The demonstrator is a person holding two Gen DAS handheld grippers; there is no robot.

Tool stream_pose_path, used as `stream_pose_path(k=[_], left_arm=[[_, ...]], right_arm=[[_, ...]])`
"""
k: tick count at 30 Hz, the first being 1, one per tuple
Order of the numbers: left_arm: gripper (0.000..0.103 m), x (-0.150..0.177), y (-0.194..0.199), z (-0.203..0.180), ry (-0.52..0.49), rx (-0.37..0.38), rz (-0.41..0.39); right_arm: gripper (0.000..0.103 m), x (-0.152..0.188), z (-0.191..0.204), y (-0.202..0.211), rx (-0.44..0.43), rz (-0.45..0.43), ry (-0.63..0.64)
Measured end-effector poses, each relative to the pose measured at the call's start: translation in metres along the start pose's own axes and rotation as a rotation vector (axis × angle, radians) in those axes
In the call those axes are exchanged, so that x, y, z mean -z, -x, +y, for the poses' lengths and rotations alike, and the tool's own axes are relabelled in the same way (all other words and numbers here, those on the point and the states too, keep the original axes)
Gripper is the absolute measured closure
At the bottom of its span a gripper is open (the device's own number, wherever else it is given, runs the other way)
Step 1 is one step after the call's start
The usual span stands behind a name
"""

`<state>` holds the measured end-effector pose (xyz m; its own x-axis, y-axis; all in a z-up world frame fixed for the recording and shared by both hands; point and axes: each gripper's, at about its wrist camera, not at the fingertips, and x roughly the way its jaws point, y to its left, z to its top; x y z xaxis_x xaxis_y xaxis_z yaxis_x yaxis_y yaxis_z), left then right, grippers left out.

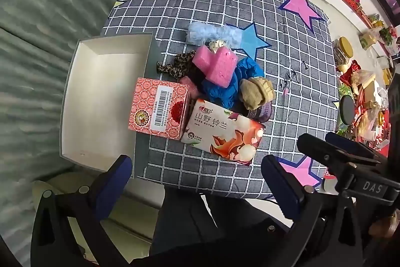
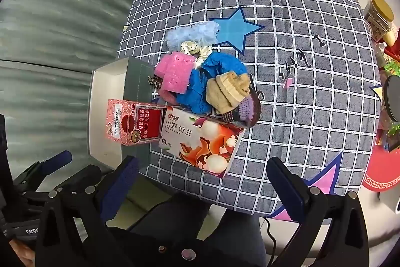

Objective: Organize soft objects
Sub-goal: 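Move both tools toward the pile of soft items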

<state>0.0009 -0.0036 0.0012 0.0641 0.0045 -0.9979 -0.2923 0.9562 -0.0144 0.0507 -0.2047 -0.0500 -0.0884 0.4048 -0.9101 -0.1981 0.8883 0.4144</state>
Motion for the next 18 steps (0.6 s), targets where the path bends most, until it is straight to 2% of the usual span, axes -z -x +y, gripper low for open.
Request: stream_pose_path(k=[18], left_arm=[[0.0, 0.0026, -0.0016, -0.0004, -0.011, 0.007, 0.004]], right_arm=[[0.0, 0.0036, 0.0012, -0.0001, 0.015, -0.012, -0.023]])
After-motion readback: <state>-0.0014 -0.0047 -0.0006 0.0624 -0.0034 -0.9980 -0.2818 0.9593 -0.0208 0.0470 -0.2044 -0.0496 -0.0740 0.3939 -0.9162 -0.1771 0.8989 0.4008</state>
